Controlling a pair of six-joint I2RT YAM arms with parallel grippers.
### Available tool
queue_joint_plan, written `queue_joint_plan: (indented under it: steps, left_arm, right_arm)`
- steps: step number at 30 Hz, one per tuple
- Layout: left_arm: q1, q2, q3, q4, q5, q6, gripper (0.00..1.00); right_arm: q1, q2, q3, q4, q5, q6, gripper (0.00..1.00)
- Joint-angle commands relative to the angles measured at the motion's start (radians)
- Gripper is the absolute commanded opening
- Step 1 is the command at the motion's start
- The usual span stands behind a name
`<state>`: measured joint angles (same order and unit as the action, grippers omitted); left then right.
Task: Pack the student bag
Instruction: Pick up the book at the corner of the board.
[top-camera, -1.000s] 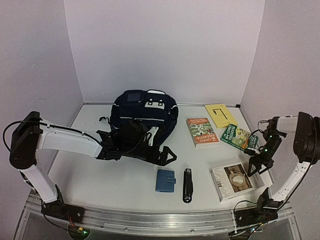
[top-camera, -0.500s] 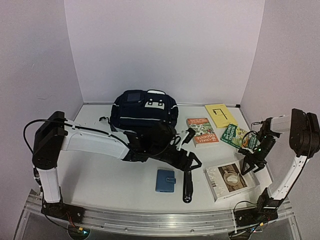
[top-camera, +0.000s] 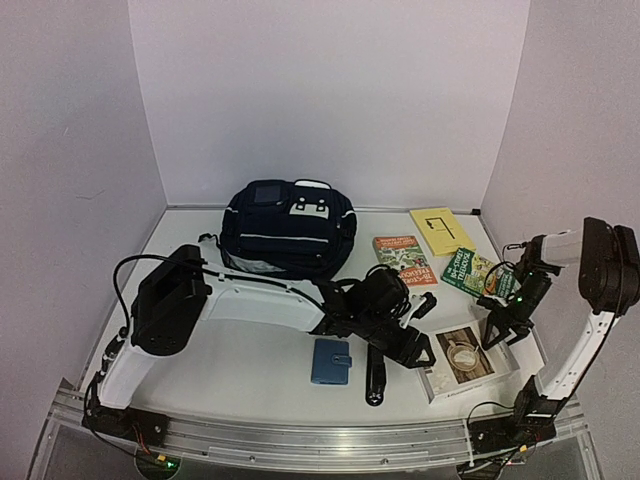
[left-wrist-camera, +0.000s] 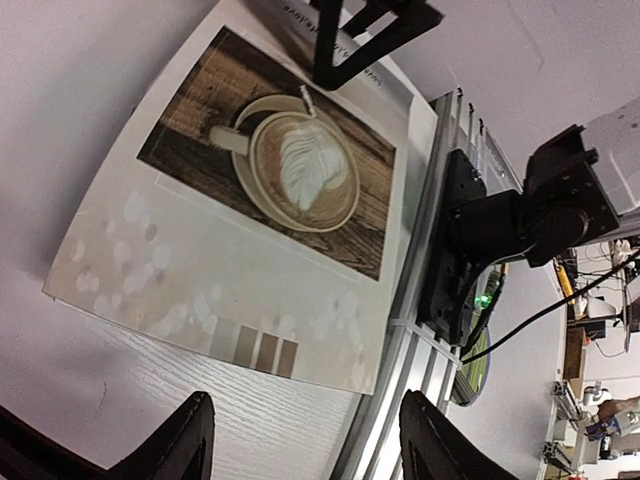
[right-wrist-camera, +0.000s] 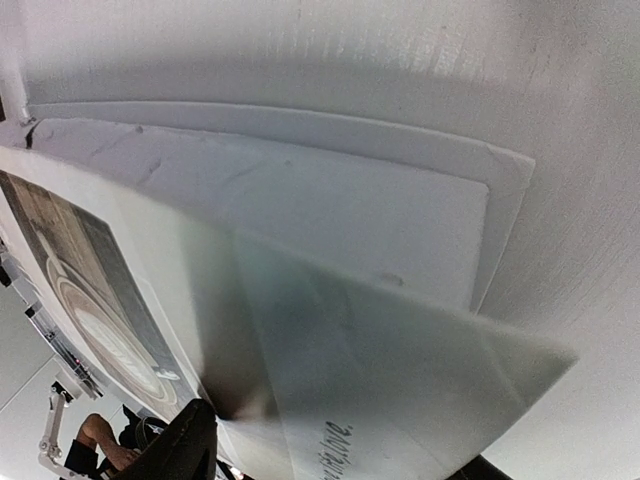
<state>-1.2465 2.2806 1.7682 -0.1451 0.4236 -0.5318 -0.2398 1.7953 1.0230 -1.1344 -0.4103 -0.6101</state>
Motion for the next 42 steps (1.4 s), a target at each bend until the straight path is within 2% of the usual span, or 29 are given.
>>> queue_joint_plan:
  steps: [1, 8, 15, 21, 29, 35, 38, 42]
  left_arm:
    - [0.004, 0.060, 0.119, -0.103, 0.014, -0.040, 0.64]
    - [0.015, 0.177, 0.276, -0.193, 0.008, -0.050, 0.63]
    - [0.030, 0.164, 0.240, -0.086, 0.017, -0.053, 0.57]
    - [0.061, 0.128, 0.194, 0.000, -0.001, -0.064, 0.46]
    - [0.101, 0.087, 0.167, 0.051, -0.040, -0.051, 0.41]
    - [0.151, 0.035, 0.112, 0.092, -0.066, -0.052, 0.39]
    - [0.167, 0.025, 0.092, 0.098, -0.075, -0.051, 0.41]
    - [0.185, 0.014, 0.052, 0.120, -0.077, -0.068, 0.43]
  right_arm:
    - [0.004, -0.029, -0.013, 0.085, 0.027, -0.005, 0.60]
    - [0.004, -0.046, -0.014, 0.084, 0.015, -0.012, 0.60]
    - [0.009, -0.069, 0.019, 0.053, -0.044, -0.018, 0.56]
    - [0.026, -0.089, 0.078, 0.028, -0.113, -0.009, 0.45]
    - [0.044, -0.105, 0.119, 0.020, -0.187, 0.005, 0.38]
    - [0.065, -0.087, 0.165, 0.022, -0.261, 0.036, 0.27]
    - [0.066, -0.086, 0.188, 0.024, -0.293, 0.051, 0.20]
    - [0.066, -0.092, 0.217, 0.024, -0.313, 0.083, 0.02]
